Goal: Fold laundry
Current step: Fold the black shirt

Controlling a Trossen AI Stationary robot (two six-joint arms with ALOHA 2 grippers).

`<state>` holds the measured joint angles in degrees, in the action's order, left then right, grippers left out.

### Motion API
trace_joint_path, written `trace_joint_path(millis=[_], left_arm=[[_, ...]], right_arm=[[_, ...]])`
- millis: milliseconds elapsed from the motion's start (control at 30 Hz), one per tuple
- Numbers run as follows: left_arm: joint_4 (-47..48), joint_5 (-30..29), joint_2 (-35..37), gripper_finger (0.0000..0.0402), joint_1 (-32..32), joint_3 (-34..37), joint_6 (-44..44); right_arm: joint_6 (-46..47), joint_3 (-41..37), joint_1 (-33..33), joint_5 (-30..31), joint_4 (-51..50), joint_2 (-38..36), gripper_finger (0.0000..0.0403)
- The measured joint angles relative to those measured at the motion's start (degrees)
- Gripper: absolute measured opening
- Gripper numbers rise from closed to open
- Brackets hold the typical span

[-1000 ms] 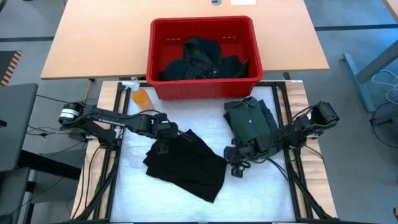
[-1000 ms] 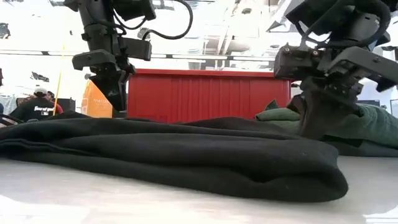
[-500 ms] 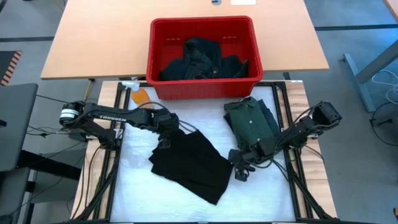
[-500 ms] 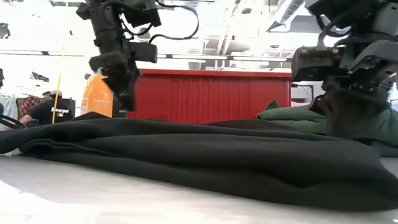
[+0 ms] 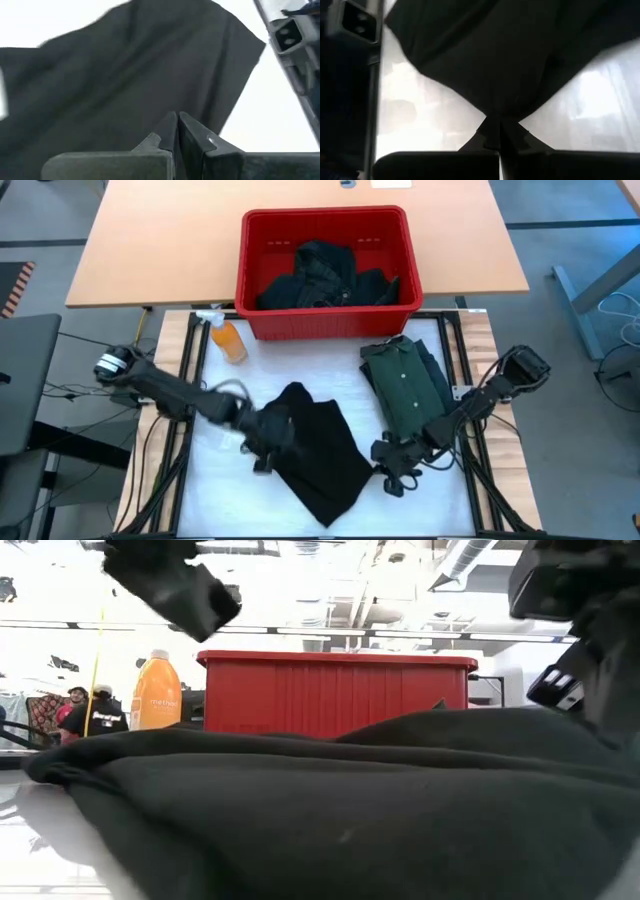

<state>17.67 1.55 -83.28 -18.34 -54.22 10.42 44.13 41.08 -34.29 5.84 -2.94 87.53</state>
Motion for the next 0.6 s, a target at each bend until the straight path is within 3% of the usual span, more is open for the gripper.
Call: trace_joint_path(millis=[133, 267, 367, 500, 600], left_arm=[[2.27, -11.06, -2.62, 0.0001, -8.85, 0.05, 11.13], [0.28, -18.41, -7.4, 0.0, -14.48, 0.08, 20.32], [0.85, -20.28, -11.26, 0.0, -16.18, 0.09, 25.69], [3.77, -20.4, -15.15, 0.0, -15.99, 0.12, 29.3], [8.31, -21.09, -16.46, 0.0, -15.17, 0.04, 30.41]], right_arm=[[-0.47, 0.62, -1.49, -1.01, 2.35, 0.0, 0.002], [-0.88, 0.65, -1.73, -1.47, 4.02, 0.0, 0.0067], [-1.05, 0.65, -0.98, -5.19, 3.49, 0.0, 0.0113], [-4.46, 0.66, 1.27, -15.34, 2.31, -0.69, 0.0164], [-7.81, 0.7, 3.22, -15.4, 2.75, -0.85, 0.0182]])
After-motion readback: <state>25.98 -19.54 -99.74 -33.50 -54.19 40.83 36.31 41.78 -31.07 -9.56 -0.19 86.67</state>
